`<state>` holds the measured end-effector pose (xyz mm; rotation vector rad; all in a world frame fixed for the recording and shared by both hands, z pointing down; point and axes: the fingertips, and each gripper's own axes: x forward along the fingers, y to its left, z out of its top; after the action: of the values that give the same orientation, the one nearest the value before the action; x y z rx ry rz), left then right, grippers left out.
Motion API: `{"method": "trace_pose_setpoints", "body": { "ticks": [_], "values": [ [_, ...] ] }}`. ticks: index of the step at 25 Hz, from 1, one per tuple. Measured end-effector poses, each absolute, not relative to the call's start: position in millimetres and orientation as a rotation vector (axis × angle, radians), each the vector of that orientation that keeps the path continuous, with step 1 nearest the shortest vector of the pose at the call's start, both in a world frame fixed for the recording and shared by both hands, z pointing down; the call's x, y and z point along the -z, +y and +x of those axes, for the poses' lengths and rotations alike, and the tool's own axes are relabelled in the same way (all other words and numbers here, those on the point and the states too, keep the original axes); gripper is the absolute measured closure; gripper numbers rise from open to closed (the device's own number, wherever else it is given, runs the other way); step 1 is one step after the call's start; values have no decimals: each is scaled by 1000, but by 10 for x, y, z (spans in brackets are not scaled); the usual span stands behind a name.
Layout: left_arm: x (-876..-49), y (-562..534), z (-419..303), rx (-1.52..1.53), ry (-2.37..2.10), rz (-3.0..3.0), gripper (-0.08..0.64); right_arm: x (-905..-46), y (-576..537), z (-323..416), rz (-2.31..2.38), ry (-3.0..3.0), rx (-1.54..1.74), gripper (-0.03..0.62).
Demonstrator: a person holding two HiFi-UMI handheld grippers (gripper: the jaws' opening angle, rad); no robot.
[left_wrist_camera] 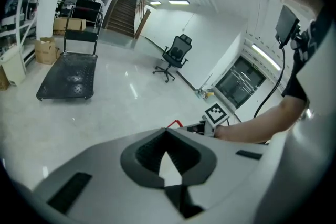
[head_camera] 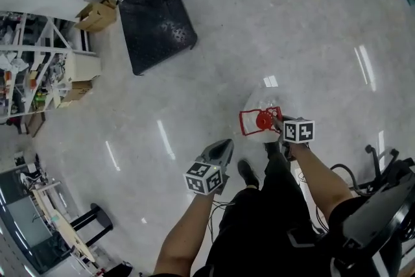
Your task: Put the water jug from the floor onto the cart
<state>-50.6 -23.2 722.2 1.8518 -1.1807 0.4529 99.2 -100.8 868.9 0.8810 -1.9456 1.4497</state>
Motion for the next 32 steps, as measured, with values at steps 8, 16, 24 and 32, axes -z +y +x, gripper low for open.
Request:
{"method": "trace_pose_setpoints", "body": {
  "ticks": [8, 16, 24, 32],
  "values": [
    [-6280, -662, -810, -352, -1358, 1919, 569, -7539, -1493, 1108, 865, -2049, -1367, 529],
    [-5571, -1109, -1349, -164, -1590, 1905, 569, -6751, -2133, 824, 899, -2194, -1333, 529],
    [-5149, -1760, -1972, -93, -1648, 2057, 569, -6236, -2868, 59, 916, -2286, -1290, 529],
    [-4657, -2551, -3083, -16, -1703, 2136, 569, -5710, -3609, -1123, 888, -2322, -1263, 529]
  ]
}}
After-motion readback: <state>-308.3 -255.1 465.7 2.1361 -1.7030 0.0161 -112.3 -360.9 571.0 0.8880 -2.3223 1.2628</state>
